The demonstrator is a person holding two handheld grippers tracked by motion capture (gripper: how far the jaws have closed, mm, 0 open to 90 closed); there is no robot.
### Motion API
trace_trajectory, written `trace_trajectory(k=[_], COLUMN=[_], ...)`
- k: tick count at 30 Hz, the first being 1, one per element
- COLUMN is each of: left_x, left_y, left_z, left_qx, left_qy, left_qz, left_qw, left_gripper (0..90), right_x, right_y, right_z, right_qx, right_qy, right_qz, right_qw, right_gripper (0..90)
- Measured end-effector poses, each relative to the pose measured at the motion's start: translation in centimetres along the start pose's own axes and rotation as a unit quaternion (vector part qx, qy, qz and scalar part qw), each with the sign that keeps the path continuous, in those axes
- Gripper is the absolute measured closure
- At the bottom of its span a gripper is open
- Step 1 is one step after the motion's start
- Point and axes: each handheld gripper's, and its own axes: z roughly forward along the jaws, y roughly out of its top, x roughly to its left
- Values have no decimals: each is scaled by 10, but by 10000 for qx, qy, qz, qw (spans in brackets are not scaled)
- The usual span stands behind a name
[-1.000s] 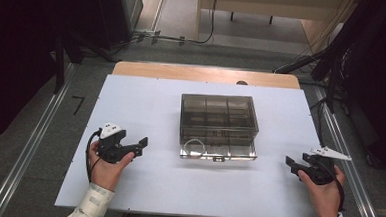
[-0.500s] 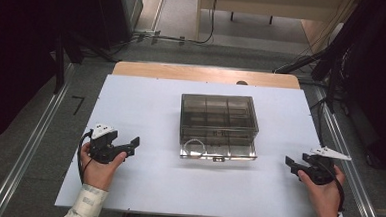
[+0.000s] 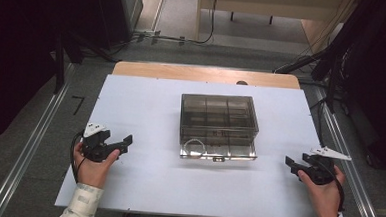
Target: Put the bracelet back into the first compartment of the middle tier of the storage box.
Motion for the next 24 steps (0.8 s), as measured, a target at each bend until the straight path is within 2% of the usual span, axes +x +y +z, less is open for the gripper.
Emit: trace_trajectory(k=[11,17,24], left_x=[1,-5,-8], left_y=[-4,-8,-11], left_z=[-4,-7,-9], left_qx=[35,52,85], left_qy=[-77,-161,-219], left_qz=[16,117,127], left_qw=[10000,9998,9996], left_gripper=[139,139,139], right_x=[-1,-1,-1], right_y=[0,0,0], right_z=[0,0,0], right_qx=[-1,3,9], right_qy=[-2,-7,-7], right_qz=[9,15,17], right_qw=[10000,10000,10000], right_gripper=[294,294,293])
